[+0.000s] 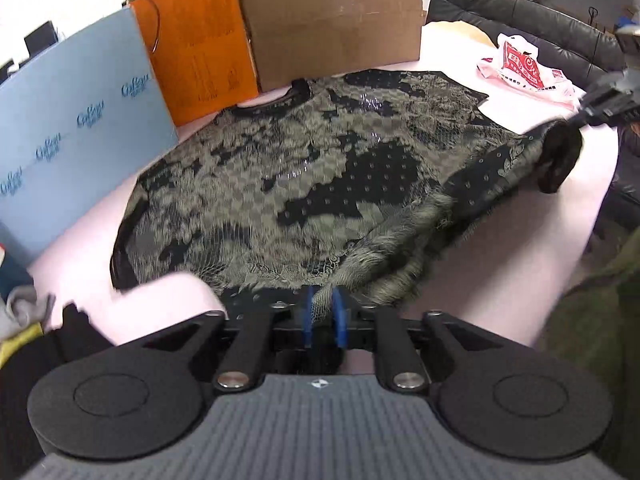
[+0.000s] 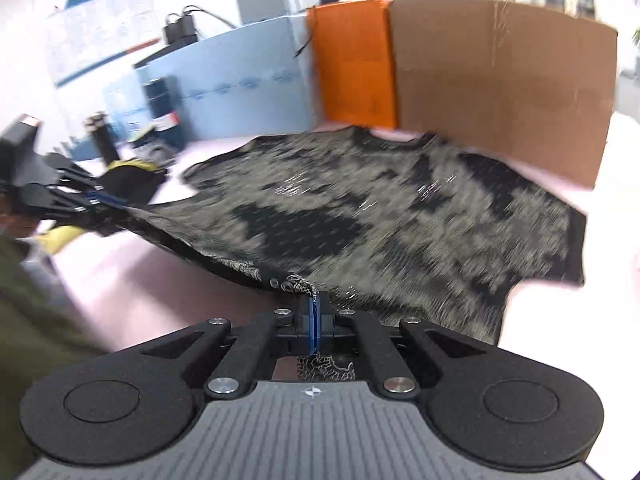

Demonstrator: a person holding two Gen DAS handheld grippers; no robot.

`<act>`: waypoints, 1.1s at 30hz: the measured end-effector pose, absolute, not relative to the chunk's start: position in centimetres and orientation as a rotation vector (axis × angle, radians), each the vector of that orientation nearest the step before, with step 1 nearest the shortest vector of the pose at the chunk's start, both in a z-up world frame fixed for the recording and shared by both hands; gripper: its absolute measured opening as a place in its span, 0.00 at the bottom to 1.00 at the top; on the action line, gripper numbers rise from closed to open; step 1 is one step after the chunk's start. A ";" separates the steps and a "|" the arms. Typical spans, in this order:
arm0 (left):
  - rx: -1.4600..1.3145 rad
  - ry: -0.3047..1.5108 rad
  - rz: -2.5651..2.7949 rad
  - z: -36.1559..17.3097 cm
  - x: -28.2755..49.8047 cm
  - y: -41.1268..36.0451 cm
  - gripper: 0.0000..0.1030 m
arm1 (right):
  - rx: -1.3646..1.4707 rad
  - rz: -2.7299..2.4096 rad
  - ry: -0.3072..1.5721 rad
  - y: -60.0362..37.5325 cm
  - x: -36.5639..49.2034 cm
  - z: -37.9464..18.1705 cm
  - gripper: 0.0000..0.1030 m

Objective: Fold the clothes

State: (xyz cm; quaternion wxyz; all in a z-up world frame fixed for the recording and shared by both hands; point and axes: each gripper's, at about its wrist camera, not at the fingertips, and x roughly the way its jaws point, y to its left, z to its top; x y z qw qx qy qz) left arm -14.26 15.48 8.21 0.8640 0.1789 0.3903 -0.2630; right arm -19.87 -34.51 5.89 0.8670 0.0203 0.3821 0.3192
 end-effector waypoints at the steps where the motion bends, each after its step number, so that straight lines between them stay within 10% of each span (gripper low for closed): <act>1: 0.391 0.836 -0.552 8.0 -14.5 15.5 0.31 | 0.027 0.689 0.853 -34.6 -19.9 5.7 0.03; 5: 0.476 0.899 -0.550 6.7 -15.7 16.2 0.52 | -0.115 0.654 1.007 -35.5 -20.3 4.3 0.10; 10: 0.493 0.922 -0.403 5.1 -13.6 17.0 0.59 | 0.005 0.461 0.973 -38.7 -18.7 3.8 0.48; 20: 0.694 0.634 -0.186 10.8 -6.8 17.9 0.74 | 0.158 0.234 0.993 -42.2 -11.7 3.8 0.69; 33: 0.938 0.328 -0.055 25.7 4.8 20.5 0.97 | -0.071 0.426 0.688 -38.7 0.8 23.2 1.00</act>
